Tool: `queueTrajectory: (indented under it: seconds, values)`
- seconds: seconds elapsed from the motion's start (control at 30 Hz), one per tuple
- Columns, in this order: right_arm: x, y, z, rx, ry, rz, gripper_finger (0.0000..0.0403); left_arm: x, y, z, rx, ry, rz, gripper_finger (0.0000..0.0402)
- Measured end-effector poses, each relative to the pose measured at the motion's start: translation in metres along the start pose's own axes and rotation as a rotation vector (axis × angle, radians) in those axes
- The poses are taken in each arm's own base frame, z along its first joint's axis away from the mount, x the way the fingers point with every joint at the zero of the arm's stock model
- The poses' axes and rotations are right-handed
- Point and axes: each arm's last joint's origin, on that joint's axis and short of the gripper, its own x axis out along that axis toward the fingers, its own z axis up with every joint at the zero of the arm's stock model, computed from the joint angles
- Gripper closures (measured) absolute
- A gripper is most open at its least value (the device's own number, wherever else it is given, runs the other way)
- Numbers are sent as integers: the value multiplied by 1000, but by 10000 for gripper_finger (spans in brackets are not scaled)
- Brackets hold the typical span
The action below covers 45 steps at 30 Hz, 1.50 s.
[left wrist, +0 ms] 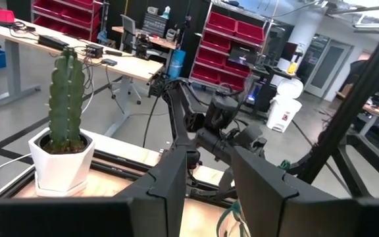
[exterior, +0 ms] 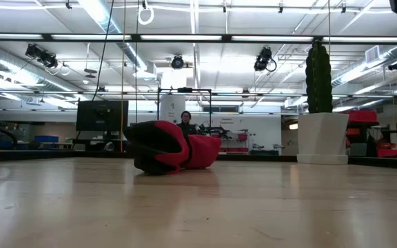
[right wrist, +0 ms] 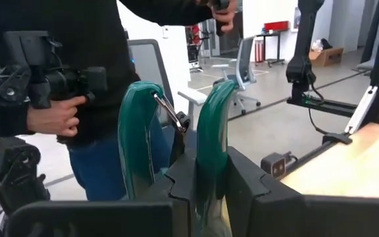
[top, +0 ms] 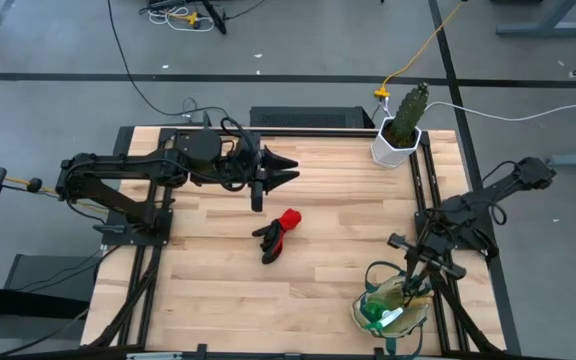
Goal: Pick & Place Garden tools in Gardening bag
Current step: Put the green shear scissors into the gardening tool bag
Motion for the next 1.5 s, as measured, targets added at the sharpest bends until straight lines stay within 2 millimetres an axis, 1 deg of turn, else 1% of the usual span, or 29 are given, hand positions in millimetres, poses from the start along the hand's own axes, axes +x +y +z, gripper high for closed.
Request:
queueTrajectory:
  seconds: [0.13,0.23,0.43,0.97,1.5]
  values:
    - [1,-1,-11,8,22,-17,353,0,0,0,0,-2,7,274]
    - [1,-1,-15,-6,29,-18,353,0,0,0,0,-4,14,274]
    - [1,-2,-15,-38,33,-19,353,0,1,0,0,-10,31,274]
    - [7,-7,-23,-20,89,-28,353,0,1,0,0,-10,31,274]
    - [7,-7,-23,-19,91,-29,350,0,1,0,-1,-10,31,274]
